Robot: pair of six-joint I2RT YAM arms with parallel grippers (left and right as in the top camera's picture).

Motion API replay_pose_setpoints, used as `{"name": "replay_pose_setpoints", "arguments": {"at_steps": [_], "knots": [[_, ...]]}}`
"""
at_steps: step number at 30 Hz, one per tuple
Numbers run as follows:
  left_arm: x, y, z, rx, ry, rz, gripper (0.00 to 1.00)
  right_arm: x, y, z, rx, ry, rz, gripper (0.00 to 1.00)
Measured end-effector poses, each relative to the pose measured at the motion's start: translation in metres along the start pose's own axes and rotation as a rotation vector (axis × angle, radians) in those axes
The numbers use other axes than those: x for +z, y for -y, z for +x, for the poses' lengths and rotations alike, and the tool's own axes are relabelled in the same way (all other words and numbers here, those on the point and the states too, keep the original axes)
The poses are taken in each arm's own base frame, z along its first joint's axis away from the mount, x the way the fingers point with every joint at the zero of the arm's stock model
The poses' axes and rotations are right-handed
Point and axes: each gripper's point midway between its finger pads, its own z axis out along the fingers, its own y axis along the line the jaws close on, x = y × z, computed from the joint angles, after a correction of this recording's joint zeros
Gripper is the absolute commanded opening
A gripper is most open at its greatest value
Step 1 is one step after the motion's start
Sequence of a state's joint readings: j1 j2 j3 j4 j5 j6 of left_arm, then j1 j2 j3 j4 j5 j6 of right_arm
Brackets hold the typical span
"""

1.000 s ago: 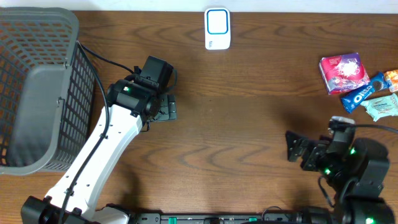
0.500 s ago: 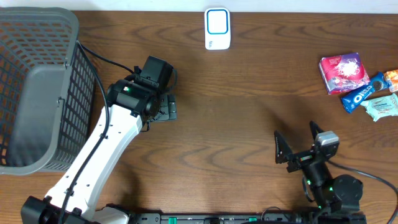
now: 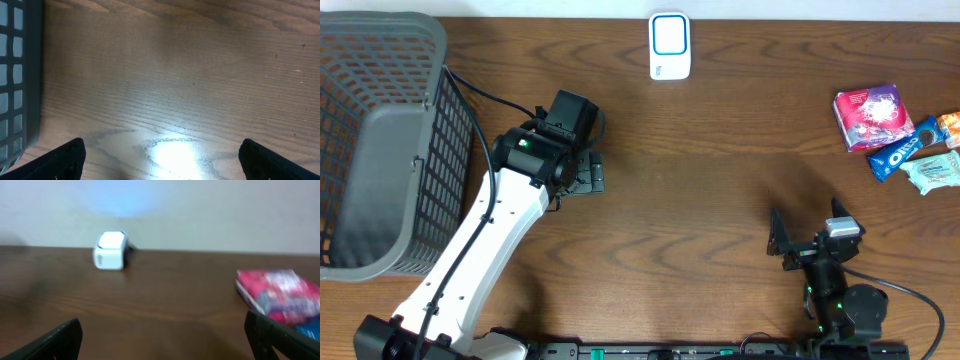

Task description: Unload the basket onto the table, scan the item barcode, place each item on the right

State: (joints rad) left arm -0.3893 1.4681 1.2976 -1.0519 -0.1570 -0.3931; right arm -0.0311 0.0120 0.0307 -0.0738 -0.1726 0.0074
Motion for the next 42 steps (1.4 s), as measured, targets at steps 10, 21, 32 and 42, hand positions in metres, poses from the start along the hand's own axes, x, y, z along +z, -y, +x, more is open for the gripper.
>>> {"name": "replay_pose_setpoints", "arguments": {"at_steps": [10, 21, 32, 42], "knots": [[0.000, 0.000, 0.000, 0.000, 0.000, 0.000, 0.98, 0.001, 0.018, 0.010, 0.011, -0.021, 0.111, 0.99], [0.000, 0.000, 0.000, 0.000, 0.000, 0.000, 0.98, 0.000, 0.020, 0.010, 0.007, -0.021, 0.126, 0.99], [0.000, 0.000, 0.000, 0.000, 0.000, 0.000, 0.98, 0.000, 0.020, 0.010, 0.007, -0.021, 0.126, 0.99], [-0.003, -0.033, -0.016, -0.009, 0.085, -0.178, 0.98, 0.000, 0.020, 0.010, 0.007, -0.021, 0.126, 0.99]]}}
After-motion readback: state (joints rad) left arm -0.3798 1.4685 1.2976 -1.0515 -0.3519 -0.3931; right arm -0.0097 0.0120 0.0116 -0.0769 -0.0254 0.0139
